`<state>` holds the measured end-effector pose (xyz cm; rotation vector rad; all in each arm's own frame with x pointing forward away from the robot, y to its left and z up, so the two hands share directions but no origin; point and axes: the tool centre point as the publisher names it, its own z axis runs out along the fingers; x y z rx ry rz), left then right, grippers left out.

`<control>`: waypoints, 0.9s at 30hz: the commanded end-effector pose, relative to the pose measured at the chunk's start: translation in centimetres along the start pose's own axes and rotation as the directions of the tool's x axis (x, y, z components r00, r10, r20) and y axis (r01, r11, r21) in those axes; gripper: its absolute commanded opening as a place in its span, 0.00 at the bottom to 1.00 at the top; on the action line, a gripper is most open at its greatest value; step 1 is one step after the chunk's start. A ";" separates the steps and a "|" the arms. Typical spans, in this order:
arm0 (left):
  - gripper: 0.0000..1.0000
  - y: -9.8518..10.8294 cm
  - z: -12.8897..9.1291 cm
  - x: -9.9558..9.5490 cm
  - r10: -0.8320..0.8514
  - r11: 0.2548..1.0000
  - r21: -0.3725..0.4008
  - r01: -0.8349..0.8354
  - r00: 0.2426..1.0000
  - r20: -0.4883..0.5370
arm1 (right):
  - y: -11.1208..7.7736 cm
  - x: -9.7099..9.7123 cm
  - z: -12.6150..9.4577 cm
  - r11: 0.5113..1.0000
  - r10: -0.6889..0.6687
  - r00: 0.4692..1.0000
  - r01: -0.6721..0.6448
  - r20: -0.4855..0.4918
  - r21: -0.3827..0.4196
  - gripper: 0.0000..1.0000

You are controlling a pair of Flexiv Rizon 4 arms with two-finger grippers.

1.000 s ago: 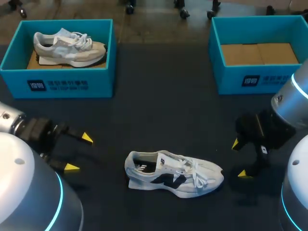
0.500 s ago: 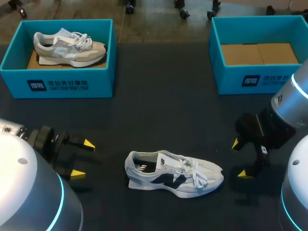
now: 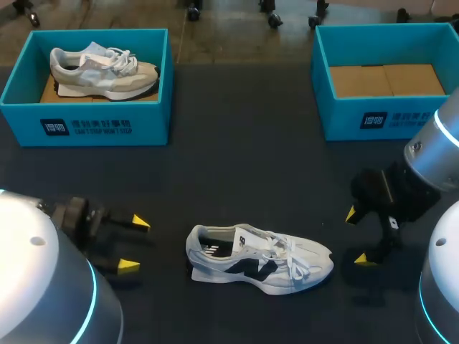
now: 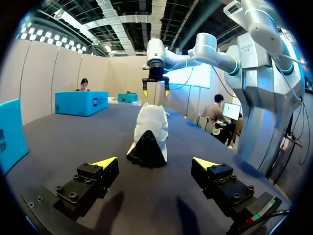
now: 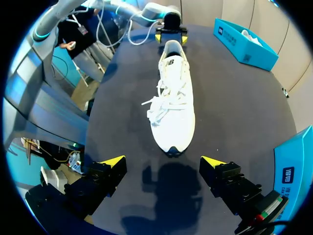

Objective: Take the shoe out of the shoebox, open the shoe tongue, remove and reinsert the insole, then place the shoe into the shoebox

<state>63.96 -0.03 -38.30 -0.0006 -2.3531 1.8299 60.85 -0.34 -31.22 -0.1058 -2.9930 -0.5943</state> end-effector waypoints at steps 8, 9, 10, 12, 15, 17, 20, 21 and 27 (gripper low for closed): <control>1.00 0.3 4.6 0.4 -0.012 1.000 0.016 0.012 1.000 -0.004 | 0.0 0.0 0.1 1.000 -0.001 1.000 0.001 0.000 0.001 1.00; 1.00 0.3 4.6 0.4 -0.012 1.000 0.016 0.012 1.000 -0.004 | 0.0 0.0 0.1 1.000 -0.001 1.000 0.001 0.000 0.001 1.00; 1.00 0.3 4.6 0.4 -0.012 1.000 0.016 0.012 1.000 -0.004 | 0.0 0.0 0.1 1.000 -0.001 1.000 0.001 0.000 0.001 1.00; 1.00 0.3 4.6 0.4 -0.012 1.000 0.016 0.012 1.000 -0.004 | 0.0 0.0 0.1 1.000 -0.001 1.000 0.001 0.000 0.001 1.00; 1.00 0.3 4.6 0.4 -0.012 1.000 0.016 0.012 1.000 -0.004 | 0.0 0.0 0.1 1.000 -0.001 1.000 0.001 0.000 0.001 1.00; 1.00 0.7 4.9 0.2 -0.035 0.999 0.018 0.036 0.999 -0.010 | 0.0 0.0 0.1 1.000 -0.001 1.000 0.001 0.000 0.001 1.00; 1.00 1.3 5.9 -0.1 -0.041 0.999 0.030 0.041 0.999 0.002 | 0.0 0.0 0.1 1.000 -0.001 1.000 0.001 0.000 0.001 1.00; 1.00 1.3 6.2 -0.2 -0.043 0.998 0.047 0.043 0.999 -0.002 | 0.0 0.0 0.1 1.000 -0.001 1.000 0.001 0.000 0.001 1.00; 1.00 0.9 7.4 -0.7 -0.040 0.998 0.054 0.038 0.998 0.040 | 0.0 0.0 0.1 1.000 -0.001 1.000 0.001 0.000 0.001 1.00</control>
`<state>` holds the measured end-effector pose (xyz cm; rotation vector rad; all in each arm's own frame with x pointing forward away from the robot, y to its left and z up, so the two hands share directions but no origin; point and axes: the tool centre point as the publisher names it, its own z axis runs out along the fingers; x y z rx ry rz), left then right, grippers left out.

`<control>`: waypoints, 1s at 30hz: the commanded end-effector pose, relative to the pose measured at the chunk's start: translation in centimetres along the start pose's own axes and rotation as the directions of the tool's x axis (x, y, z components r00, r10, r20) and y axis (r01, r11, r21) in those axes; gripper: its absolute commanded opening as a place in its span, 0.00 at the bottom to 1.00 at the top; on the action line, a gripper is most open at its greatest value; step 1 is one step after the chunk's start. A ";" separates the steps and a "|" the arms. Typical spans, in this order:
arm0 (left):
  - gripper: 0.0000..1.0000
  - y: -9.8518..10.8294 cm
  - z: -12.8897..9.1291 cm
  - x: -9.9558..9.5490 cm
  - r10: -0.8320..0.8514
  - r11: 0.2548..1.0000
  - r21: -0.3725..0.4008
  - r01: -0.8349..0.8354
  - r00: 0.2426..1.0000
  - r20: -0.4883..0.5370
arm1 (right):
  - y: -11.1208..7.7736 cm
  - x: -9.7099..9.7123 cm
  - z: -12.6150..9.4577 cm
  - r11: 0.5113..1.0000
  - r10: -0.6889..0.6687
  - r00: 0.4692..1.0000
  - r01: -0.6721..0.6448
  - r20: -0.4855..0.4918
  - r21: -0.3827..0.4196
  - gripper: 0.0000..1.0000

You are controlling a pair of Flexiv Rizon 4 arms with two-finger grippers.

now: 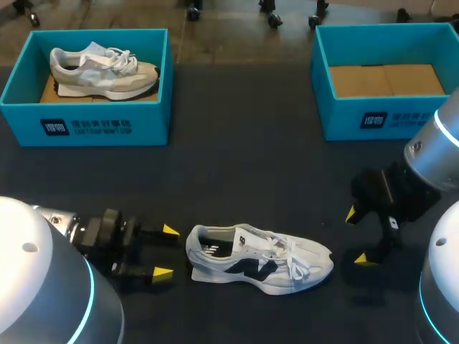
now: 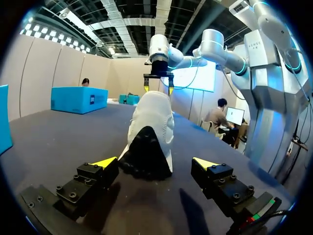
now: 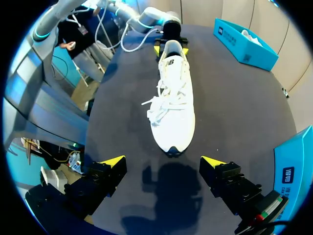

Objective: Take the shoe out of the shoebox, open the shoe tongue, remove and reinsert the insole, then place the shoe into the shoebox

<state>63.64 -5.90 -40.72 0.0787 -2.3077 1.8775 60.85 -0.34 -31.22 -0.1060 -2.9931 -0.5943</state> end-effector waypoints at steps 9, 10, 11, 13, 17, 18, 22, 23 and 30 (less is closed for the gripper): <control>1.00 -0.2 2.6 -1.0 0.031 0.999 -0.010 -0.031 0.999 0.027 | 0.0 0.0 0.1 1.000 -0.001 1.000 0.001 0.000 0.001 1.00; 1.00 -0.2 2.8 -1.0 0.032 0.999 -0.010 -0.031 0.999 0.026 | 0.0 0.0 0.1 1.000 -0.001 1.000 0.001 0.000 0.001 1.00; 1.00 -0.2 2.9 -1.0 0.032 0.999 -0.010 -0.031 0.999 0.024 | 0.0 0.0 0.1 1.000 -0.001 1.000 0.001 0.000 0.001 1.00; 1.00 -0.2 3.3 -1.1 0.032 0.999 -0.010 -0.032 0.999 0.019 | 0.0 0.0 0.1 1.000 -0.001 1.000 0.001 0.000 0.001 1.00; 1.00 -0.1 3.8 -1.3 0.032 0.999 -0.012 -0.032 0.999 0.011 | 0.0 0.0 0.1 1.000 -0.001 1.000 0.001 0.000 0.001 1.00; 1.00 0.0 3.9 -1.3 0.030 0.999 -0.012 -0.030 1.000 0.008 | 0.0 0.0 0.1 1.000 -0.001 1.000 0.001 0.000 0.001 1.00; 1.00 0.3 4.5 -1.1 0.026 1.000 -0.016 -0.026 1.000 -0.008 | 0.0 0.0 0.1 1.000 -0.001 1.000 0.001 0.000 0.001 1.00; 1.00 0.3 4.6 -0.9 0.027 0.999 -0.016 -0.027 1.000 -0.014 | 0.0 0.0 0.1 1.000 -0.001 1.000 0.001 0.000 0.001 1.00; 1.00 0.3 5.6 -0.4 0.062 0.998 -0.033 -0.062 0.998 -0.007 | 0.0 0.0 0.1 1.000 -0.001 1.000 0.001 0.000 0.001 1.00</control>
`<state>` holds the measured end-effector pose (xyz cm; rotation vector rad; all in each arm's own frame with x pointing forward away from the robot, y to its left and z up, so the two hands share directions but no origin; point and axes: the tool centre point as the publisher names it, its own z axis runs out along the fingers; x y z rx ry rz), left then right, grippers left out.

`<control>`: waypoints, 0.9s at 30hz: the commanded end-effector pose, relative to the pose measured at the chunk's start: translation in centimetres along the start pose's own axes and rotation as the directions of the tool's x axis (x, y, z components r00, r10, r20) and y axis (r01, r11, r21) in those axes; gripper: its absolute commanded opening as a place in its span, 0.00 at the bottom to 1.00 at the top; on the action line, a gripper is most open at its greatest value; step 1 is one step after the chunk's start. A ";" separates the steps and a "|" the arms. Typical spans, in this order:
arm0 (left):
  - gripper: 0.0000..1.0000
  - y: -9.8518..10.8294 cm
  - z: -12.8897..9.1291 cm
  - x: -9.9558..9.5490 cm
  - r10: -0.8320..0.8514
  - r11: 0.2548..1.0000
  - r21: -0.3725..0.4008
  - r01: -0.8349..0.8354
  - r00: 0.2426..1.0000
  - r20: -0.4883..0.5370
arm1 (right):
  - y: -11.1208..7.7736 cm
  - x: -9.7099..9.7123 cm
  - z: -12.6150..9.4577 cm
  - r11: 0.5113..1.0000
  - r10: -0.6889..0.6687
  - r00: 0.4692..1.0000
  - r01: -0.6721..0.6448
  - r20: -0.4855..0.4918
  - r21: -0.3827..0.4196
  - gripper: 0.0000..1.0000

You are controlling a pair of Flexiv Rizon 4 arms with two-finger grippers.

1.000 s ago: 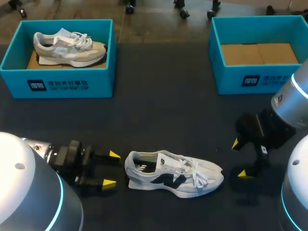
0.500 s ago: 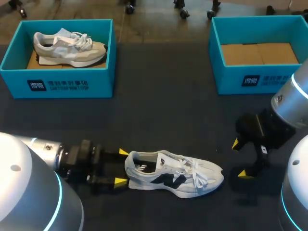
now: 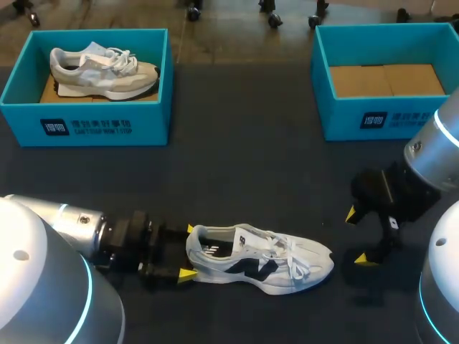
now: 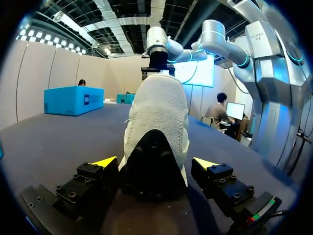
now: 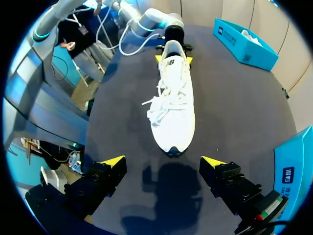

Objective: Take the shoe out of the shoebox, open the shoe tongue, remove and reinsert the insole, then place the shoe into the shoebox

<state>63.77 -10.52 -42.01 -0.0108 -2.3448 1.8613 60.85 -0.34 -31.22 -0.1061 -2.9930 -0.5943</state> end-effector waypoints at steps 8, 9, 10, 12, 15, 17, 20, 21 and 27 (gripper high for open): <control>1.00 -0.4 1.5 -0.3 0.013 1.000 0.004 -0.013 1.000 0.025 | 0.0 0.0 0.1 1.000 -0.001 1.000 0.001 0.000 0.001 1.00; 1.00 -0.4 1.6 -0.3 0.018 1.000 0.003 -0.018 0.999 0.026 | 0.0 0.0 0.1 1.000 -0.001 1.000 0.001 0.000 0.001 1.00; 1.00 -0.5 1.7 -0.3 0.020 1.000 0.003 -0.020 0.999 0.027 | 0.0 0.0 0.1 1.000 -0.001 1.000 0.001 0.000 0.001 1.00; 1.00 -0.5 1.9 -0.4 0.031 1.000 0.001 -0.031 0.999 0.035 | 0.0 0.0 0.1 1.000 -0.001 1.000 0.001 0.000 0.001 1.00; 1.00 -0.5 2.3 -0.6 0.033 0.999 0.002 -0.033 0.999 0.040 | 0.0 0.0 0.1 1.000 -0.001 1.000 0.001 0.000 0.001 1.00; 1.00 -0.5 2.5 -0.7 0.035 0.999 0.001 -0.035 0.998 0.043 | 0.0 0.0 0.1 1.000 -0.001 1.000 0.001 0.000 0.001 1.00; 1.00 -0.5 2.7 -0.7 0.029 1.000 0.009 -0.029 0.999 0.040 | 0.0 0.0 0.1 1.000 -0.001 1.000 0.001 0.000 0.001 1.00; 1.00 -0.5 2.8 -0.7 0.027 1.000 0.010 -0.028 0.999 0.038 | 0.0 0.0 0.1 1.000 -0.001 1.000 0.001 0.000 0.001 1.00; 1.00 -0.5 3.3 -0.9 0.031 0.999 0.015 -0.031 0.999 0.040 | 0.0 0.0 0.1 1.000 -0.001 1.000 0.001 0.000 0.001 1.00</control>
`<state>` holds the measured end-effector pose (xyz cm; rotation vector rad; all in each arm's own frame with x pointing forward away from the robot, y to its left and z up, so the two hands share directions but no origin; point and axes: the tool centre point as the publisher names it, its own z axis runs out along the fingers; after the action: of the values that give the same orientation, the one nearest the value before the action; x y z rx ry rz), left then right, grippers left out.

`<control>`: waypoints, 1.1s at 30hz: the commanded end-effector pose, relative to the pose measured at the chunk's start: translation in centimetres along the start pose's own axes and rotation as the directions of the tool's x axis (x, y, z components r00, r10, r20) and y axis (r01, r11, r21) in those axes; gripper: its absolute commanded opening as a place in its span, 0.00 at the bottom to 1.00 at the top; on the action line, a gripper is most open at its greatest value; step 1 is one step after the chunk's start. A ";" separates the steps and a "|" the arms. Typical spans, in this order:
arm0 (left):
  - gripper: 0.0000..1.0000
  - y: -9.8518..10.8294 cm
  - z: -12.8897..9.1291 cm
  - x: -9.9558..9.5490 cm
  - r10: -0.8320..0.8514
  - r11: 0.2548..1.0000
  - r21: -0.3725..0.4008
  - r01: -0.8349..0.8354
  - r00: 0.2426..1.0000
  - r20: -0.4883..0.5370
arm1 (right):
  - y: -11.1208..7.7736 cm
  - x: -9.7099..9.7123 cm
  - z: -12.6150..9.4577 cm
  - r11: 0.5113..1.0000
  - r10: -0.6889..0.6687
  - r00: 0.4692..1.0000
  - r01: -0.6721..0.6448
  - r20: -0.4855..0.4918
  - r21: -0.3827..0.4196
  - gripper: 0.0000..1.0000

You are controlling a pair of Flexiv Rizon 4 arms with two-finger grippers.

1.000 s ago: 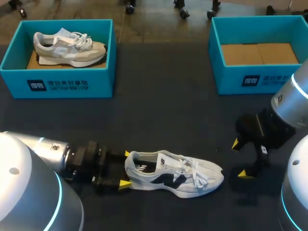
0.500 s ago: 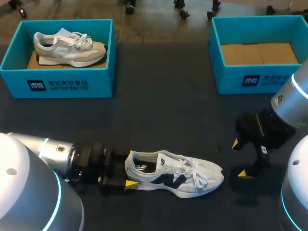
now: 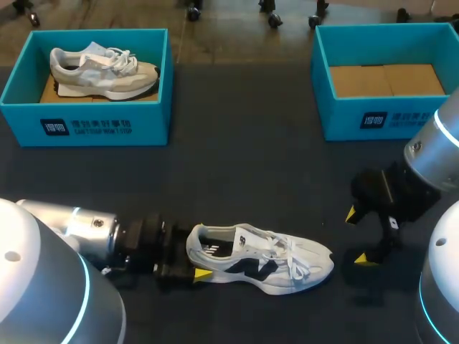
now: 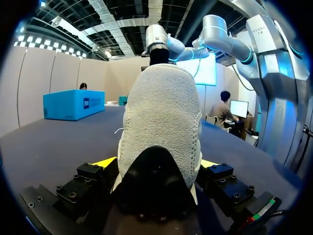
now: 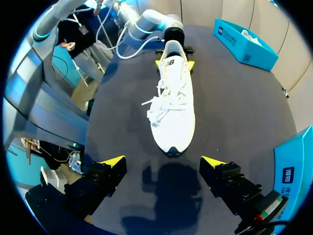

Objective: Take the shoe out of the shoebox, open the shoe tongue, remove and reinsert the insole, then place the shoe into the shoebox

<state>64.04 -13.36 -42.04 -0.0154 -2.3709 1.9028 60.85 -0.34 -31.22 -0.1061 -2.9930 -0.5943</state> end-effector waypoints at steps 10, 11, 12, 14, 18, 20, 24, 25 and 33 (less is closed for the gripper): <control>1.00 0.0 1.6 -0.1 -0.009 1.000 0.018 0.009 1.000 -0.011 | 0.0 0.0 0.1 1.000 -0.001 1.000 0.001 0.000 0.001 1.00; 1.00 0.1 1.7 -0.1 -0.008 1.000 0.017 0.009 1.000 -0.012 | 0.0 0.0 0.1 1.000 -0.001 1.000 0.001 0.000 0.001 1.00; 1.00 0.1 1.8 -0.1 -0.009 1.000 0.017 0.009 1.000 -0.014 | 0.0 0.0 0.1 1.000 -0.001 1.000 0.001 0.000 0.001 1.00; 1.00 0.1 1.9 -0.1 -0.011 1.000 0.017 0.011 1.000 -0.016 | 0.0 0.0 0.1 1.000 -0.001 1.000 0.001 0.000 0.001 1.00; 1.00 0.4 2.1 -0.2 -0.015 1.000 0.018 0.015 1.000 -0.014 | 0.0 0.0 0.1 1.000 -0.001 1.000 0.001 0.000 0.001 1.00; 0.00 0.5 2.2 -0.3 -0.013 1.000 0.021 0.013 1.000 -0.011 | 0.0 0.0 0.1 1.000 -0.001 1.000 0.001 0.000 0.001 1.00; 0.00 0.8 2.1 -0.4 -0.016 0.999 0.038 0.016 1.000 -0.016 | 0.0 0.0 0.1 1.000 -0.001 1.000 0.001 0.000 0.001 1.00; 0.00 0.8 1.9 -0.4 -0.018 0.999 0.044 0.020 0.999 -0.036 | 0.0 0.0 0.1 1.000 -0.001 1.000 0.001 0.000 0.001 1.00; 0.00 0.8 1.7 -0.2 -0.014 0.999 0.047 0.016 0.999 -0.042 | 0.0 0.0 0.1 1.000 -0.001 1.000 0.001 0.000 0.001 1.00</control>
<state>63.93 -14.86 -42.49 -0.0337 -2.2909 1.9335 60.85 -0.34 -31.22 -0.1060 -2.9930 -0.5943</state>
